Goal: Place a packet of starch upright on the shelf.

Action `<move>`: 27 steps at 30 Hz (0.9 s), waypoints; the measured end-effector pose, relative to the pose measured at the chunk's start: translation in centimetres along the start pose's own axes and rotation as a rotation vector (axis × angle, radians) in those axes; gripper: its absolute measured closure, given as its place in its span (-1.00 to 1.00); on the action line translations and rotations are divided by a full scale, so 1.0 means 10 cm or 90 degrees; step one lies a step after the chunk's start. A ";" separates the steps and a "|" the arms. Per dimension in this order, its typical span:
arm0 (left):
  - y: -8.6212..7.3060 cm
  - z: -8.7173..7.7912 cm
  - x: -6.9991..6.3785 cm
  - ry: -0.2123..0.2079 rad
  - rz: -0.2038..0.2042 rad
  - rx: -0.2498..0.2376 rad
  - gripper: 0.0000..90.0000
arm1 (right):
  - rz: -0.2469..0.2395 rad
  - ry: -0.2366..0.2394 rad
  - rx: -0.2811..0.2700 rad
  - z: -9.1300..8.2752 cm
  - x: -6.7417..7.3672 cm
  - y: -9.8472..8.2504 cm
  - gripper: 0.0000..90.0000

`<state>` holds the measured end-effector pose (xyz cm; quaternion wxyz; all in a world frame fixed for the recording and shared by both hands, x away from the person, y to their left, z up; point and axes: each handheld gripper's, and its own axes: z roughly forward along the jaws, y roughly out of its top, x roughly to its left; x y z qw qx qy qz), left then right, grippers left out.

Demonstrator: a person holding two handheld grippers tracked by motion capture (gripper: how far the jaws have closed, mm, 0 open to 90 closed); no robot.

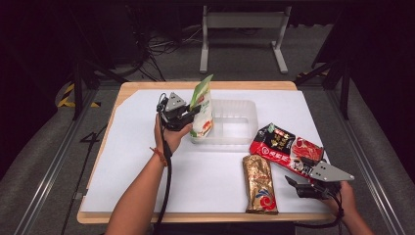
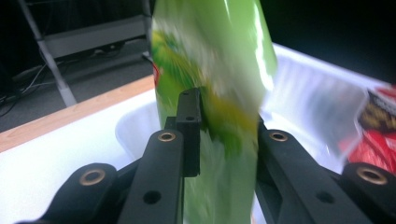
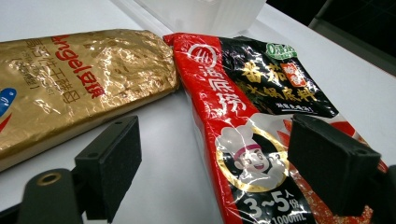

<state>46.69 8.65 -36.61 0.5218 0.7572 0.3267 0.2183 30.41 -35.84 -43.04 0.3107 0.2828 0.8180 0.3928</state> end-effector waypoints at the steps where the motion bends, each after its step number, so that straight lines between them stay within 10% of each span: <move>1: -0.01 -0.02 0.00 -0.004 0.001 0.003 0.70 | 0.001 0.000 0.001 0.00 0.00 0.00 -0.60; 11: -0.16 -0.20 -0.06 -0.010 0.035 0.022 0.64 | 0.001 0.000 0.000 0.00 0.00 0.00 -0.60; 22: -0.45 -0.57 -0.28 -0.036 0.126 0.081 -0.07 | 0.050 0.026 -0.016 0.00 -0.03 0.00 -0.57; 27: -0.63 -0.75 -0.39 -0.049 0.119 0.092 -0.43 | 0.064 0.044 -0.016 0.02 -0.04 0.00 -0.49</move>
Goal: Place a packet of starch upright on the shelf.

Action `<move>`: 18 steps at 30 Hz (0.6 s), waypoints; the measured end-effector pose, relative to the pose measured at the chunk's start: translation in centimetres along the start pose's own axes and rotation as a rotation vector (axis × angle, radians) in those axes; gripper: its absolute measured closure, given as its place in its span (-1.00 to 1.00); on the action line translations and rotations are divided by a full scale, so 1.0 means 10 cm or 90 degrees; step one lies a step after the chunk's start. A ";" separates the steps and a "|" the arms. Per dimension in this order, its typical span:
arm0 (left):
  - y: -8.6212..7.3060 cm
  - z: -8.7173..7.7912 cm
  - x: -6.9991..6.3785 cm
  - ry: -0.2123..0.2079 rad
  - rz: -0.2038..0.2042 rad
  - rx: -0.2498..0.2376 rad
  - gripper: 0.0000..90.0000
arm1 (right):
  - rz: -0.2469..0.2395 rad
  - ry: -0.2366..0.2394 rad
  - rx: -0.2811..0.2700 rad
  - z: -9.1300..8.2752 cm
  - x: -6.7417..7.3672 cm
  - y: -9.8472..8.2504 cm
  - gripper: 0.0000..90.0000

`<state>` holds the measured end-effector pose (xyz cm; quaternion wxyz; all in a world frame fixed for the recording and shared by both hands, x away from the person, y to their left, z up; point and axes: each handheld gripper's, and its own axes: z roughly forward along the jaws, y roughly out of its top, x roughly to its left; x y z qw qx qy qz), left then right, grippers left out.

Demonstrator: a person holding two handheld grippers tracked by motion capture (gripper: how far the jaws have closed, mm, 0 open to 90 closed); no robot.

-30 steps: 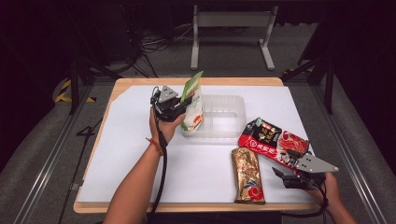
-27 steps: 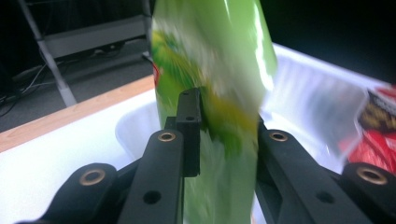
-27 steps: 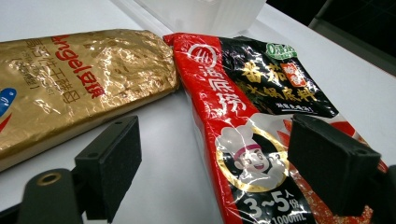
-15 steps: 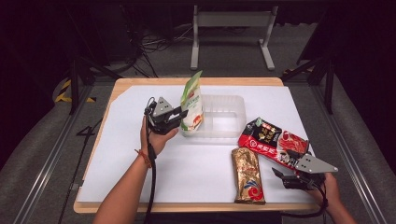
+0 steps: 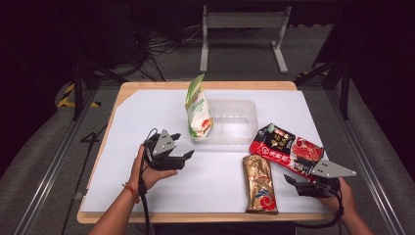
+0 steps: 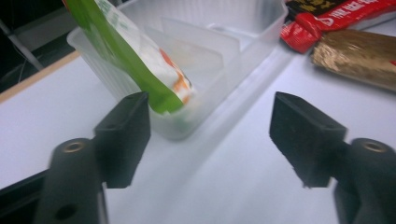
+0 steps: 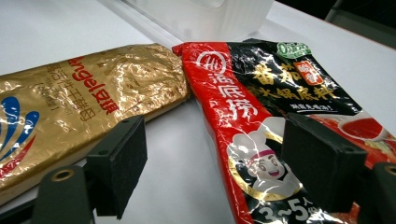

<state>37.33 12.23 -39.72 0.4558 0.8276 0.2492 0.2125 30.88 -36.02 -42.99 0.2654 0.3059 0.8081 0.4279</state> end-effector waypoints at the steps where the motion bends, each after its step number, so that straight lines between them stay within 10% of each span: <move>1: -0.05 -0.03 -0.02 -0.007 0.000 0.019 -0.52 | 0.001 0.002 0.002 0.00 0.00 0.00 -0.49; 10: -0.41 -0.17 -0.06 0.028 -0.027 0.069 -0.89 | 0.021 0.046 0.006 0.02 -0.03 0.03 -0.36; 18: -0.64 -0.33 -0.02 0.042 -0.073 0.094 -0.76 | 0.011 0.078 0.021 0.09 -0.01 0.07 -0.25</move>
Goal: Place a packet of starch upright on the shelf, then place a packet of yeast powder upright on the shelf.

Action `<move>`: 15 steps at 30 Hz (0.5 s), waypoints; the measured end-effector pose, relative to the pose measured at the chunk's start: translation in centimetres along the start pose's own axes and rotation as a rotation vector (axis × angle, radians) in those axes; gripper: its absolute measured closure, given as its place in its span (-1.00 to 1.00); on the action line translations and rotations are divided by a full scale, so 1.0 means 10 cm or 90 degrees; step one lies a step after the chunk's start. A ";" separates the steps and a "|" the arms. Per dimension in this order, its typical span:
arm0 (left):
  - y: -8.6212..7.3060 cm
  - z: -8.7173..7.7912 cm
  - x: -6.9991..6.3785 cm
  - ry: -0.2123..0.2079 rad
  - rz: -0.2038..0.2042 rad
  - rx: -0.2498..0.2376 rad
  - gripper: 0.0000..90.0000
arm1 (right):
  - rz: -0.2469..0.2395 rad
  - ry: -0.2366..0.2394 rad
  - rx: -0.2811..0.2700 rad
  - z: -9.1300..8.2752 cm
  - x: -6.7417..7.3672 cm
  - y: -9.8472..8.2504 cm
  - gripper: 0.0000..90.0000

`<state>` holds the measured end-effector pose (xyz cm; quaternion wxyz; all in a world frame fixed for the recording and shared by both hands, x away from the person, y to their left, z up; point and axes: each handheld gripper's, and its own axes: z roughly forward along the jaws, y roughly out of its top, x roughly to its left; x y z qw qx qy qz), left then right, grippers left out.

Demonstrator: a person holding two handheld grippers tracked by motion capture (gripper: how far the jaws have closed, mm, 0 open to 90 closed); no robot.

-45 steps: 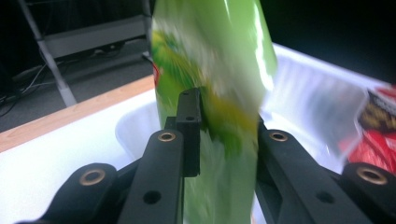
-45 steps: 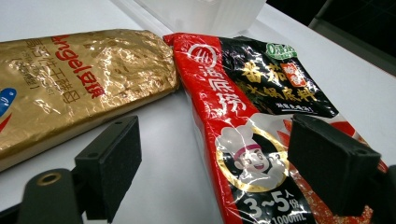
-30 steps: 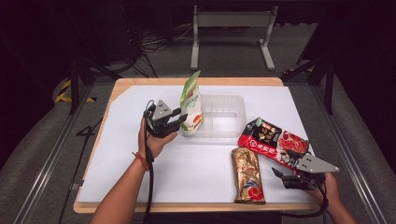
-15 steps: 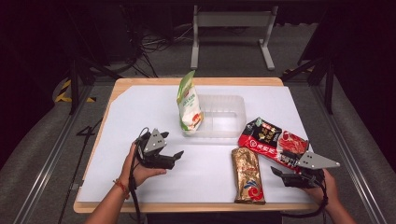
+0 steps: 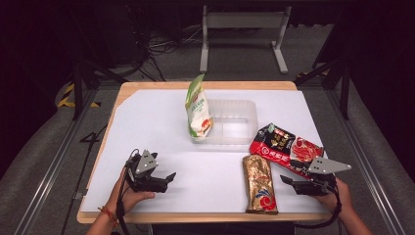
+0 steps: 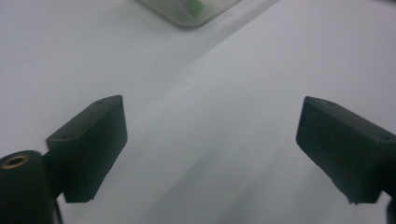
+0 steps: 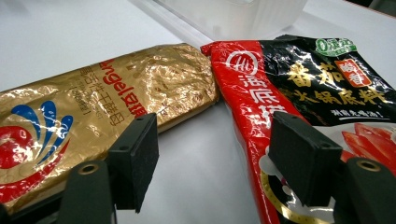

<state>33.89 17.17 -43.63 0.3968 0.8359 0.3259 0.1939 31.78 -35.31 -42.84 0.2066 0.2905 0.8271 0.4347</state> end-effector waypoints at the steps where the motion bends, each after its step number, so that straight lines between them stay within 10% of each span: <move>1: -0.02 0.00 0.01 -0.002 -0.004 0.007 -0.75 | -0.001 0.003 0.003 0.01 0.00 0.01 -0.24; 7: -0.09 0.01 0.02 -0.015 -0.033 0.019 -0.69 | -0.011 0.018 0.015 0.05 0.05 0.04 -0.16; 15: -0.07 -0.02 0.00 -0.016 -0.006 0.007 -0.69 | 0.010 0.039 0.016 0.05 0.08 0.06 -0.09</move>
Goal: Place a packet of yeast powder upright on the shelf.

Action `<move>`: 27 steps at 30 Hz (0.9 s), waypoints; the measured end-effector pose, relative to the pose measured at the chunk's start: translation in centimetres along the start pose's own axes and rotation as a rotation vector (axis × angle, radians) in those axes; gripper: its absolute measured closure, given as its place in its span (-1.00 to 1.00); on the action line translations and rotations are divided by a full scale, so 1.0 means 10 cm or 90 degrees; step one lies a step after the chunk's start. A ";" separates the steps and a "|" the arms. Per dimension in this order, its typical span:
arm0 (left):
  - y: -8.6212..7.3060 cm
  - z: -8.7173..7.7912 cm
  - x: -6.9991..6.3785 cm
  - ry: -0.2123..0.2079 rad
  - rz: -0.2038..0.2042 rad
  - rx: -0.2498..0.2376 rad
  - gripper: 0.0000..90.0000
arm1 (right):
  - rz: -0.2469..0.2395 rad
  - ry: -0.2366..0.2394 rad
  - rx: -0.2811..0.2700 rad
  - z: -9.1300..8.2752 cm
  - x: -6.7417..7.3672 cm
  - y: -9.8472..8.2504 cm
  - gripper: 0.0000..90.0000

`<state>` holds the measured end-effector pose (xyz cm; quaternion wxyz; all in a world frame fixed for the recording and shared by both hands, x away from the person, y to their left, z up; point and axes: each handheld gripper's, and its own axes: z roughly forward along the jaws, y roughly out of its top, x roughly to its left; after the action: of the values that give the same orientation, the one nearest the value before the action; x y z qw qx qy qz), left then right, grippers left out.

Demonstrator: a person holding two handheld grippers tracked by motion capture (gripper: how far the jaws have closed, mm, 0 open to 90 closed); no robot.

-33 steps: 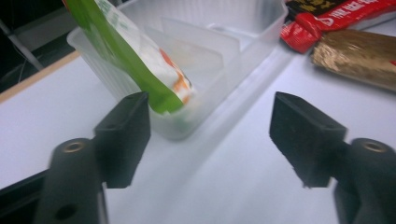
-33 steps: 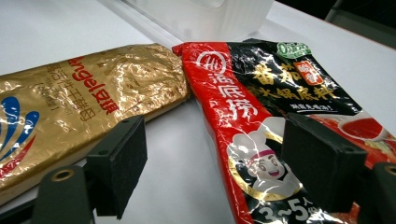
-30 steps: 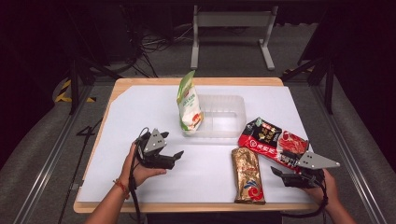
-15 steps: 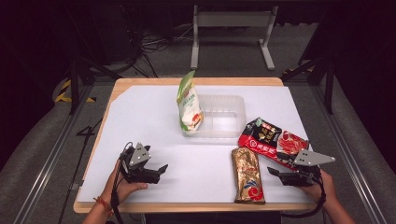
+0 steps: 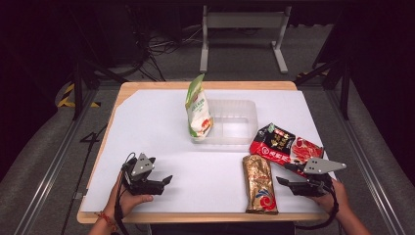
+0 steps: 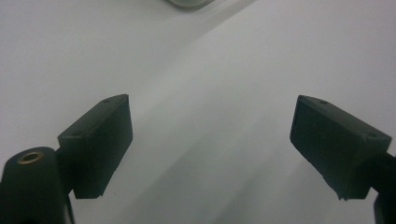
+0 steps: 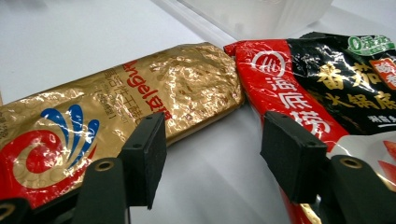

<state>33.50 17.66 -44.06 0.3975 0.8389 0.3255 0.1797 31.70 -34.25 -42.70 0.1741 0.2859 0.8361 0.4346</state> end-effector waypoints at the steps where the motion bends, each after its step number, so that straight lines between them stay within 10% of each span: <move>1: 0.00 0.00 0.00 -0.004 0.001 -0.003 -0.69 | 0.004 0.002 0.000 0.00 0.00 0.01 -0.08; 27: 0.00 0.05 -0.06 -0.030 0.033 0.008 -0.70 | 0.118 0.098 0.078 0.26 0.06 0.04 -0.14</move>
<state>33.33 17.00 -44.41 0.3949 0.8534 0.2956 0.1682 32.76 -32.06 -43.90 0.0508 0.3379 0.8418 0.4179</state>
